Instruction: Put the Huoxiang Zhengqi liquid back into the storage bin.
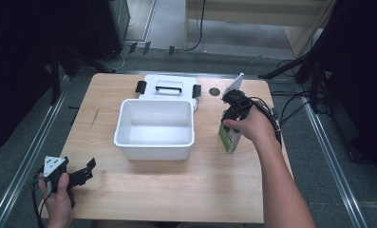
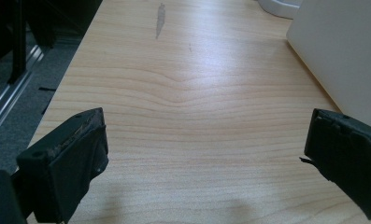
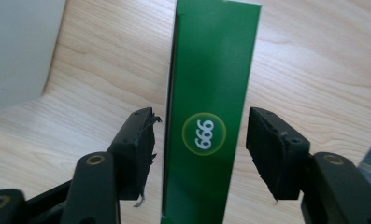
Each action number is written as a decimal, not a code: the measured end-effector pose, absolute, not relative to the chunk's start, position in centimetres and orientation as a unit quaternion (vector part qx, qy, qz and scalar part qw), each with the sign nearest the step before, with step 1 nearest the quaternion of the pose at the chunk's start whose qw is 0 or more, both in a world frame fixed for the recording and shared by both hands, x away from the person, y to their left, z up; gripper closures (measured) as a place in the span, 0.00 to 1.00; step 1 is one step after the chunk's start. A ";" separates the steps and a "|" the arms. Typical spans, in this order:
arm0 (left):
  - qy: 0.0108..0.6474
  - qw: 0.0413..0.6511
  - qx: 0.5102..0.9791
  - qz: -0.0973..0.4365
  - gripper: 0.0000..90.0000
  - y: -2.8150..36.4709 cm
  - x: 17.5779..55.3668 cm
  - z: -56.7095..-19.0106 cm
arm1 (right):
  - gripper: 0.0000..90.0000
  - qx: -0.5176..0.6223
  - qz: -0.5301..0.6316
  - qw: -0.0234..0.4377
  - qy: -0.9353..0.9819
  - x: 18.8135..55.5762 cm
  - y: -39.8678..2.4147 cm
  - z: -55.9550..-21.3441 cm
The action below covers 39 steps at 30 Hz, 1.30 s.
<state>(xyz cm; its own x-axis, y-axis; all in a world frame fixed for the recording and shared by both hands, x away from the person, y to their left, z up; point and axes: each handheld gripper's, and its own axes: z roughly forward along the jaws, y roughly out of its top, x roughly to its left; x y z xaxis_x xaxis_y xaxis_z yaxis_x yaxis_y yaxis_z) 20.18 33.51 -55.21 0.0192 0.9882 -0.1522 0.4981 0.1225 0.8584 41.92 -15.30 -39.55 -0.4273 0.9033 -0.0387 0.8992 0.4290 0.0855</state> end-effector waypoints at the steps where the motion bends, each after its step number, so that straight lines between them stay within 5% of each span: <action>1: 0.631 0.404 0.589 0.303 0.01 33.5 20.2 -55.2 | 0.50 0.533 0.025 0.036 0.845 42.0 -15.3 -39.7; 13: 0.631 0.404 0.589 0.303 0.01 33.5 20.2 -55.2 | 0.71 0.526 0.025 0.042 0.849 42.5 -15.1 -39.8; 27: 0.630 0.404 0.590 0.302 0.01 33.5 20.2 -55.2 | 0.72 0.379 0.044 0.104 0.919 40.8 -15.5 -38.3; 39: 0.630 0.406 0.590 0.301 0.01 33.5 20.2 -55.2 | 0.72 0.288 0.096 0.095 0.948 38.9 -14.8 -34.9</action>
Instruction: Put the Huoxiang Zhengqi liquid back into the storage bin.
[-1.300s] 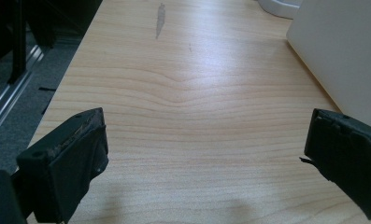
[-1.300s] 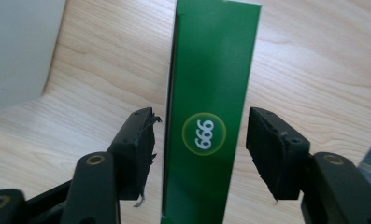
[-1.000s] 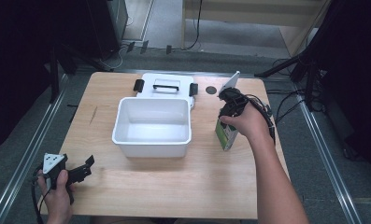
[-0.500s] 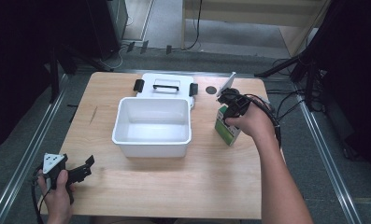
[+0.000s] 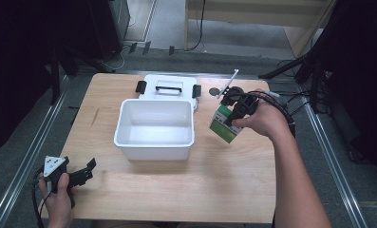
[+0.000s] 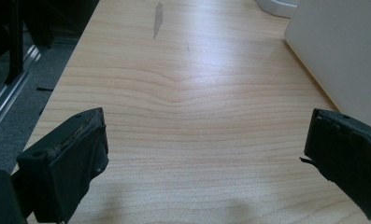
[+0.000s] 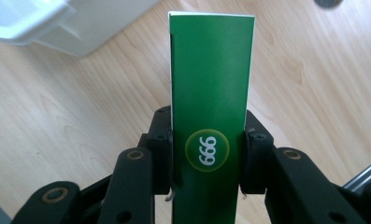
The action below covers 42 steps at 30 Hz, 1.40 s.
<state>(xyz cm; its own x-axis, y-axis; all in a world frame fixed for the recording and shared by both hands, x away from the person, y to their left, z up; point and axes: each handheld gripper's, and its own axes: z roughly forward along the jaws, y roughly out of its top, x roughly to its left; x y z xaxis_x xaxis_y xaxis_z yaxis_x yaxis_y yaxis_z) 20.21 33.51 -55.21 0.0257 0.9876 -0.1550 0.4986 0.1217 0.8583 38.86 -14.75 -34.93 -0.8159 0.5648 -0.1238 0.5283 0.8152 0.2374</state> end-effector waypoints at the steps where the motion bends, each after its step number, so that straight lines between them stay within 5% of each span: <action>1: 0.630 0.406 0.590 0.301 0.01 33.5 20.2 -55.2 | 0.72 0.280 0.099 0.097 0.950 38.7 -14.6 -34.6; 15: 0.629 0.406 0.591 0.301 0.01 33.5 20.2 -55.2 | 0.72 0.195 0.132 0.119 0.965 38.0 -13.3 -29.9; 42: 0.629 0.408 0.590 0.299 0.01 33.5 20.2 -55.2 | 0.72 0.114 0.165 0.119 0.972 37.1 -7.1 -26.0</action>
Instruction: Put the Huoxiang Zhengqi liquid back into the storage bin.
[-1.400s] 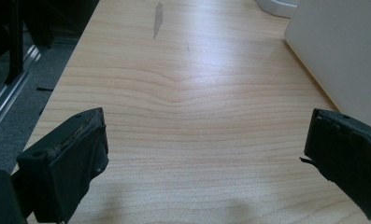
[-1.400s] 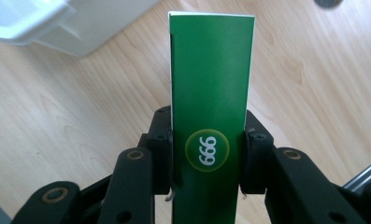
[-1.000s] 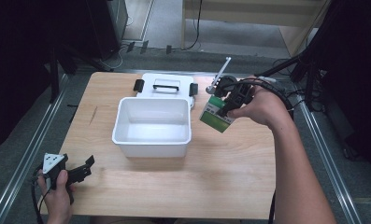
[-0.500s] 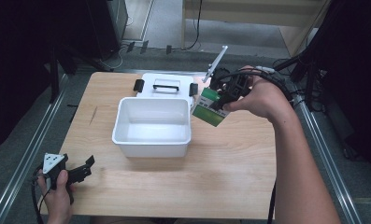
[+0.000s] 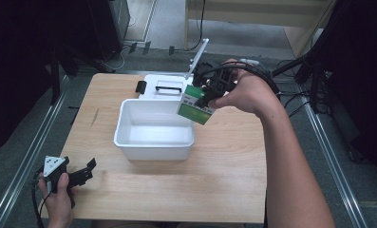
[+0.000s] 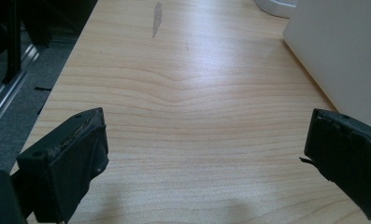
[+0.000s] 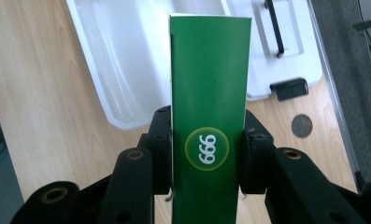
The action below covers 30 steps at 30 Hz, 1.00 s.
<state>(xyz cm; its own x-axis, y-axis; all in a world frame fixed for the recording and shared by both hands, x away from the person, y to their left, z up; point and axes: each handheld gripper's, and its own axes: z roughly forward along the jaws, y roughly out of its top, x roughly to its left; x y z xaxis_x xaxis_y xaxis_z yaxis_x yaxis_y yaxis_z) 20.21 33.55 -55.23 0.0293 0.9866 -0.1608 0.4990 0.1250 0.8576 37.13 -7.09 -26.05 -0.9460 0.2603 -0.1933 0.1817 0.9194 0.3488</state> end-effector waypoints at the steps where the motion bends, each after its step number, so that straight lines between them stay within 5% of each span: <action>1: 0.629 0.408 0.590 0.299 0.01 33.6 20.2 -55.2 | 0.72 0.109 0.167 0.118 0.973 37.1 -6.8 -26.0; 30: 0.630 0.410 0.588 0.298 0.01 33.6 20.2 -55.2 | 0.72 0.015 0.124 0.107 0.986 37.4 -1.0 -28.8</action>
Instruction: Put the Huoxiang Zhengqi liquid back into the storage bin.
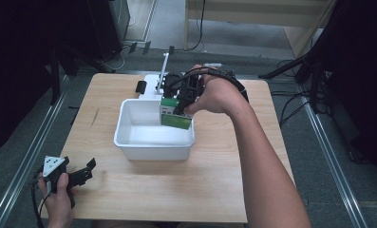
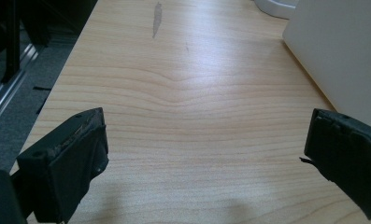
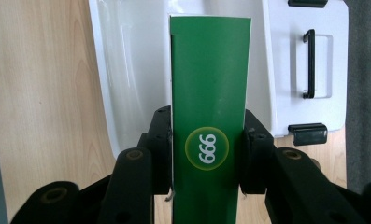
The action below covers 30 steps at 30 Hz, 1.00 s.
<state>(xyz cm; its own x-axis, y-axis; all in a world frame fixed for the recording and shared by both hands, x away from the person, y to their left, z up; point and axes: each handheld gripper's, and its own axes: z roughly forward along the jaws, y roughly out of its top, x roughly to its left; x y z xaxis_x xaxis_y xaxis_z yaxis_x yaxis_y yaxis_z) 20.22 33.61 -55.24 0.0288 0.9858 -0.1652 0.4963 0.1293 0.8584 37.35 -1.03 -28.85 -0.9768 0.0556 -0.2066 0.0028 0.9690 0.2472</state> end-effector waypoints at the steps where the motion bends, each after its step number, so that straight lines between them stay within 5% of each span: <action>1: 0.630 0.410 0.589 0.298 0.01 33.6 20.2 -55.2 | 0.72 0.014 0.123 0.108 0.986 37.3 -1.0 -28.9; 30: 0.630 0.408 0.590 0.297 0.01 33.6 20.2 -55.2 | 0.72 -0.013 0.083 0.102 0.991 39.1 0.2 -34.9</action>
<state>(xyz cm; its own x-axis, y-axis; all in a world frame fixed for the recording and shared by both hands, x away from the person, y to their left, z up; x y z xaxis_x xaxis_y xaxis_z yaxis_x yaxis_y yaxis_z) 20.21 33.64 -55.23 0.0285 0.9861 -0.1639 0.5009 0.1278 0.8560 39.07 0.21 -34.92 -0.9788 -0.0091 -0.2048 -0.0430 0.9859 0.1619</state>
